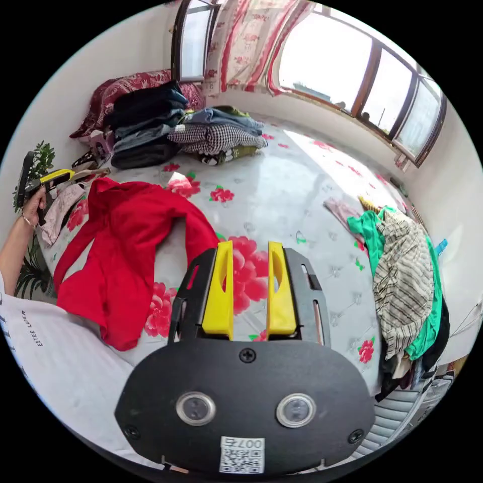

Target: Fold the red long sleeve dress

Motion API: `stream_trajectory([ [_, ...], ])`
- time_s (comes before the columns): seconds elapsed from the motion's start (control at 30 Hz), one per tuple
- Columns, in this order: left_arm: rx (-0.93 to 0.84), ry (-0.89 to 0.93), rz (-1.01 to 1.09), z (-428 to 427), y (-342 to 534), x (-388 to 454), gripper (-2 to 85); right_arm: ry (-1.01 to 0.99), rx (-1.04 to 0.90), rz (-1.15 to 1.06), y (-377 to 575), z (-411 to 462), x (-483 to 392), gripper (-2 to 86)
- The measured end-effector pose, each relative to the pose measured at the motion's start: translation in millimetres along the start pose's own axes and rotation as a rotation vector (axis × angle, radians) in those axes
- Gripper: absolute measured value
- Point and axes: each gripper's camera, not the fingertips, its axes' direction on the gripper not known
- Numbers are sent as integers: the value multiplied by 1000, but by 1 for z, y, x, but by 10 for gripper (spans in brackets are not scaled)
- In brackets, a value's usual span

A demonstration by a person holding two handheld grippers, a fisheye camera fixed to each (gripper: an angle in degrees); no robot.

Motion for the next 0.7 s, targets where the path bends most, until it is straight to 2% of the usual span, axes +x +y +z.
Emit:
stream_trajectory([
  [0.07,-147,52,-21,40,49,2,73,-45,-150,46,37,54,6,78],
  [0.2,-326,91,-28,84,88,7,85,-48,-195,34,37,93,0,74],
  [0.33,-486,23,-24,138,88,10,76,-62,-221,-38,-8,134,-11,59],
  [0.37,-439,78,1,141,84,8,33,-87,-193,-28,-20,139,-9,51],
  [0.43,-445,28,-8,156,75,4,3,-110,-236,-52,-40,147,-2,36],
  [0.5,-455,-36,67,169,60,-1,-4,2,-293,-144,-61,156,4,21],
  [0.53,-481,-91,119,181,49,-9,-5,169,-287,-174,-74,156,17,17],
  [0.57,-524,-162,133,193,37,-27,-5,293,-257,-119,-90,149,45,15],
  [0.63,-527,-199,44,198,16,-67,-1,315,-195,63,-110,127,99,16],
  [0.7,-474,-112,-104,190,-2,-108,11,326,-147,230,-119,106,143,21],
])
